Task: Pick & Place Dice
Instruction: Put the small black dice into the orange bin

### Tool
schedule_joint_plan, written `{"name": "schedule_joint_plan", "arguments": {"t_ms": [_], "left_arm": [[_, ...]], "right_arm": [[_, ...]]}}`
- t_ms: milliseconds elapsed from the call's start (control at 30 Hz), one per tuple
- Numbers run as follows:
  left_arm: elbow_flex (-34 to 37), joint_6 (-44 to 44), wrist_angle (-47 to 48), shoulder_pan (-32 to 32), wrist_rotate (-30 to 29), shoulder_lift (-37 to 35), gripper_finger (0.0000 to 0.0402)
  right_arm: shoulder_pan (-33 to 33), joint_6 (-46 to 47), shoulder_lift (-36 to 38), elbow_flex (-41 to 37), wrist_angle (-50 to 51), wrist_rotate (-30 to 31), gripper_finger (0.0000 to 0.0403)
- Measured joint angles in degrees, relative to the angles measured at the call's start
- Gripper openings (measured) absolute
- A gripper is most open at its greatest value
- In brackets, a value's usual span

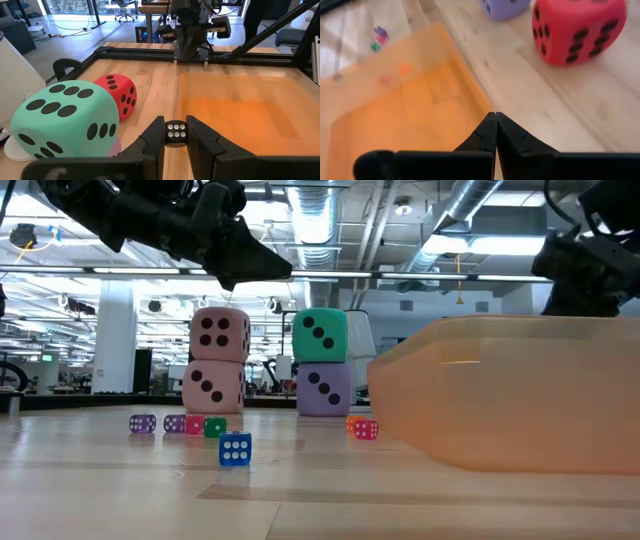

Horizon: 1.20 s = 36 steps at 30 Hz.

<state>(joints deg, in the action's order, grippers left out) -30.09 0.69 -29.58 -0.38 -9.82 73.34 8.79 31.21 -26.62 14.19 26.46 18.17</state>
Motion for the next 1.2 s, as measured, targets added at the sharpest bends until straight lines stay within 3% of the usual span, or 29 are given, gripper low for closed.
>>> {"name": "schedule_joint_plan", "arguments": {"t_ms": [233, 433, 633, 800, 1200], "left_arm": [[0.0, 0.0, 0.0, 0.0, 0.0, 0.0, 0.0051], [0.0, 0.0, 0.0, 0.0, 0.0, 0.0, 0.0051], [0.0, 0.0, 0.0, 0.0, 0.0, 0.0, 0.0051], [0.0, 0.0, 0.2, 0.0, 0.0, 0.0, 0.0051], [0.0, 0.0, 1.6, 0.0, 0.0, 0.0, 0.0051]], "right_arm": [[-1.2, 9.1, -7.6, 3.1, 5.7, -2.3, 0.0], [-1.9, 14.9, -14.6, 4.0, 5.4, -8.5, 0.0], [-1.6, 18.3, -21.8, 4.0, 0.6, -12.6, 0.0], [1.0, 18.4, -28.1, 4.0, -9.0, -15.2, 0.0], [4.0, 24.3, -40.8, 4.0, -23.4, -16.8, 0.0]]}}
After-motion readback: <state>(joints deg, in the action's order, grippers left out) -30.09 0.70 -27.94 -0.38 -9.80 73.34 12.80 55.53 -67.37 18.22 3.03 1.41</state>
